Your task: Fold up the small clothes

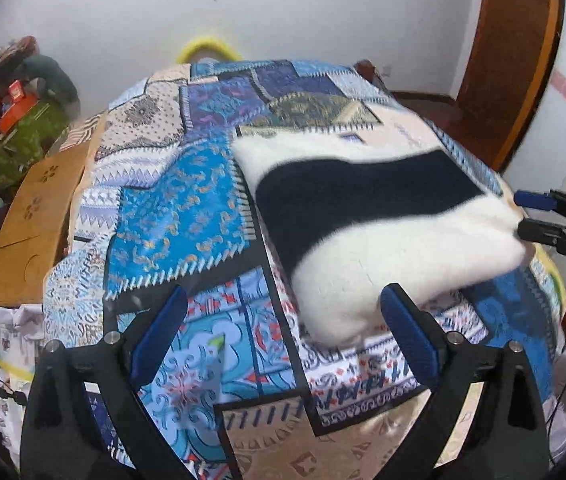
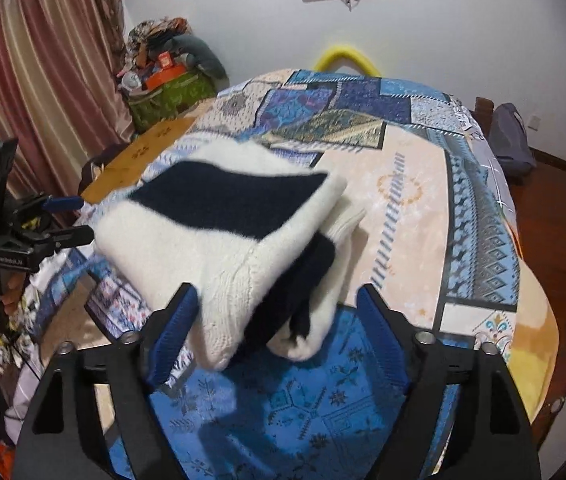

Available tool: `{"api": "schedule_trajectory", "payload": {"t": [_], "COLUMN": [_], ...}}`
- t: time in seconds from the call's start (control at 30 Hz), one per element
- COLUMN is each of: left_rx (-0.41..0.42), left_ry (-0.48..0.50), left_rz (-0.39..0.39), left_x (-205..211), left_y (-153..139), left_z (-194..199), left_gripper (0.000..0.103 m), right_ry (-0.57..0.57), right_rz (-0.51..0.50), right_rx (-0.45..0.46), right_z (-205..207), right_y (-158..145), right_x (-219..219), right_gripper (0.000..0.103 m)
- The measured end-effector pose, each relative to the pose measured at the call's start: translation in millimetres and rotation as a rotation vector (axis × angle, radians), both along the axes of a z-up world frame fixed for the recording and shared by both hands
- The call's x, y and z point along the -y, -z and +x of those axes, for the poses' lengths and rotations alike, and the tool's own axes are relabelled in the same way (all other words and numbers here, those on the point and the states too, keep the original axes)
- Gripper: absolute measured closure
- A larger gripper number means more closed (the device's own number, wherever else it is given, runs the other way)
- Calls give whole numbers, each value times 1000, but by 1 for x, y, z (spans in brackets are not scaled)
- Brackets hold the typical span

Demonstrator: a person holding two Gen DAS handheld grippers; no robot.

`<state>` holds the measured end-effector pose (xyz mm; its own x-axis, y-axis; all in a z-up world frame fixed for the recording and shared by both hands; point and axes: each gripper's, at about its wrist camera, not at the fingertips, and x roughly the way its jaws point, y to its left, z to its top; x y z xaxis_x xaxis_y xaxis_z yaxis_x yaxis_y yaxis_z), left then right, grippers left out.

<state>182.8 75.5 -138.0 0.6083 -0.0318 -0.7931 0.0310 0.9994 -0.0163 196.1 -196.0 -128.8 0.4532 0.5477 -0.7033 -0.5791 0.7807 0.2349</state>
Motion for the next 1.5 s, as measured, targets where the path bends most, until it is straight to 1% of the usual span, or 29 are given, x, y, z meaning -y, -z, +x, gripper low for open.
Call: {"api": "schedule_trajectory", "payload": {"t": [0.1,0.17,0.23,0.3,0.37,0.4,0.53,0.73,0.77,0.8,0.87,0.93,0.97,1.0,1.03,1.13,1.23,1.27,1.4,1.5], "left_rx": [5,-1,-27,-71,-128,-159,-234,-327,-335,-336,-316,-288,-270,-250,-228,-153,-84,-61,7,36], "left_ry": [-13,-11,-8,-15,-14,-15,-30,20,30,42,42,45,48,57,70,93,93,86,61,40], "left_rz": [-54,-92,-137,-203,-287,-333,-469,-553,-571,-589,-577,-570,-573,-572,-562,-517,-481,-470,-448,-431], "left_x": [-8,-12,-16,-20,-24,-26,-29,-16,-13,-10,-7,-7,-8,-9,-10,-7,-12,-17,-44,-64], "left_y": [-7,-6,1,12,26,35,54,75,77,79,76,70,65,59,52,29,0,-12,-49,-65], "left_z": [14,26,40,53,65,71,86,102,103,104,104,100,98,95,91,79,67,63,55,51], "left_gripper": [5,5,5,5,5,5,5,5,7,11,15,25,28,33,35,37,37,37,37,37], "right_ry": [12,22,16,-5,-10,-9,-12,-70,-72,-69,-70,-67,-63,-65,-70,-98,-115,-117,-140,-170], "right_rz": [26,37,36,17,18,34,103,187,204,220,218,214,208,201,194,169,171,170,209,214], "right_rx": [-14,-35,-63,-95,-145,-184,-328,-463,-483,-492,-486,-477,-466,-453,-438,-388,-350,-341,-250,-197], "right_z": [11,20,30,41,53,59,80,93,96,97,96,95,92,90,87,81,76,75,70,70], "right_y": [-6,-5,0,10,22,30,57,84,88,90,87,81,75,70,64,47,32,25,-11,-30], "right_x": [0,-1,-4,-10,-12,-13,-15,-24,-25,-25,-29,-31,-31,-32,-33,-41,-54,-59,-79,-101], "right_gripper": [20,16,11,10,10,10,10,8,8,9,18,33,37,46,53,58,60,60,60,60]}}
